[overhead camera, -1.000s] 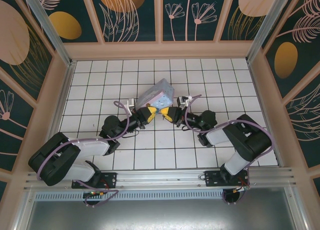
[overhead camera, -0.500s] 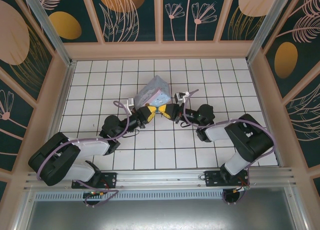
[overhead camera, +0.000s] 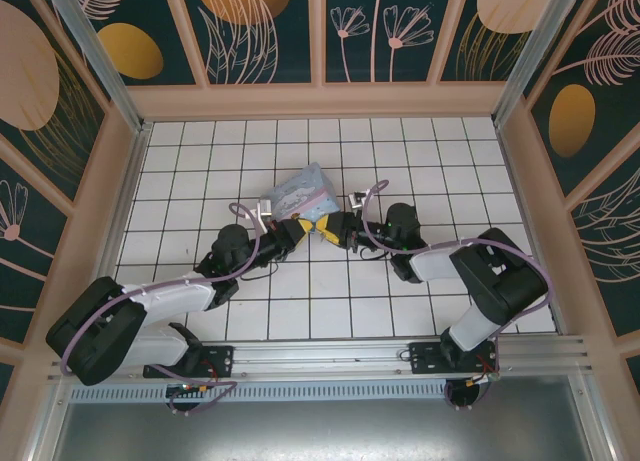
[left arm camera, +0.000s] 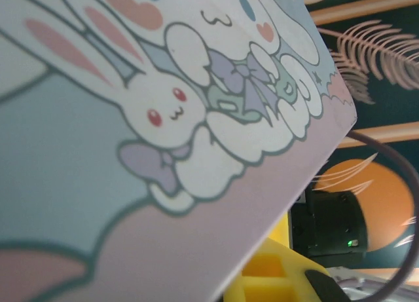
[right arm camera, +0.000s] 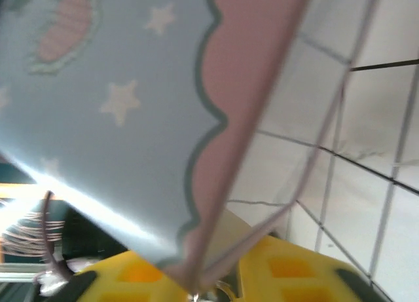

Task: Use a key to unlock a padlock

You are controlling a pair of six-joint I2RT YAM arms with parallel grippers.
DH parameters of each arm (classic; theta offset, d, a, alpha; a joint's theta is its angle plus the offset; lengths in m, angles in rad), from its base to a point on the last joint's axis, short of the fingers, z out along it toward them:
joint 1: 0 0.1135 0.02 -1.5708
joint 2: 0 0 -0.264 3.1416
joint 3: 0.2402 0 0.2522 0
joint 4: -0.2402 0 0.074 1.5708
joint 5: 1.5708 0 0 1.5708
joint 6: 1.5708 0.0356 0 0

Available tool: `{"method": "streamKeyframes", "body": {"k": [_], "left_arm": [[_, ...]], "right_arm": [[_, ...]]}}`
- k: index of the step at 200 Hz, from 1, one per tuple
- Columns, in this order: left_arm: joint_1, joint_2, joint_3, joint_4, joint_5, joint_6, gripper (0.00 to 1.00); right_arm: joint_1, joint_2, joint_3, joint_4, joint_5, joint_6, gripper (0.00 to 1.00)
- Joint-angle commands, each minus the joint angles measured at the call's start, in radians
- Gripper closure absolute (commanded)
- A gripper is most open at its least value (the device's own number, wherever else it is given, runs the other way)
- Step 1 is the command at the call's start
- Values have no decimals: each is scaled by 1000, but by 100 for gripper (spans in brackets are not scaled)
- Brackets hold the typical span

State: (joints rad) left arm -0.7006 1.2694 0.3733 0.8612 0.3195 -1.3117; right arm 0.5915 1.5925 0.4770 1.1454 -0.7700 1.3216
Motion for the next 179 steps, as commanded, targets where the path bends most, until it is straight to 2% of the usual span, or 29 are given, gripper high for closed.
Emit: {"method": "streamKeyframes", "body": {"k": [1,41,59,90,118,146,179], "left_arm": [[-51,-48,64,-83,112,193,100],[-51,-20,66,-143,91,257,100],[-50,-13,60,-169,80,293,100],[-51,6,53,-218,64,355,100],[-51,43,47,-218,74,392,100],[-51,77,60,-245,82,431,100],[-50,112,79,-291,80,481,100]], "right_arm": [[-13,-35,-17,-122,109,-57,63],[-14,-120,-96,-205,149,-94,34],[-17,-204,-138,-302,175,-139,28],[-12,-370,-134,-595,241,-291,28],[26,-445,-47,-901,386,-490,28],[104,-444,-13,-989,537,-605,31],[248,-415,4,-1026,758,-670,35]]}}
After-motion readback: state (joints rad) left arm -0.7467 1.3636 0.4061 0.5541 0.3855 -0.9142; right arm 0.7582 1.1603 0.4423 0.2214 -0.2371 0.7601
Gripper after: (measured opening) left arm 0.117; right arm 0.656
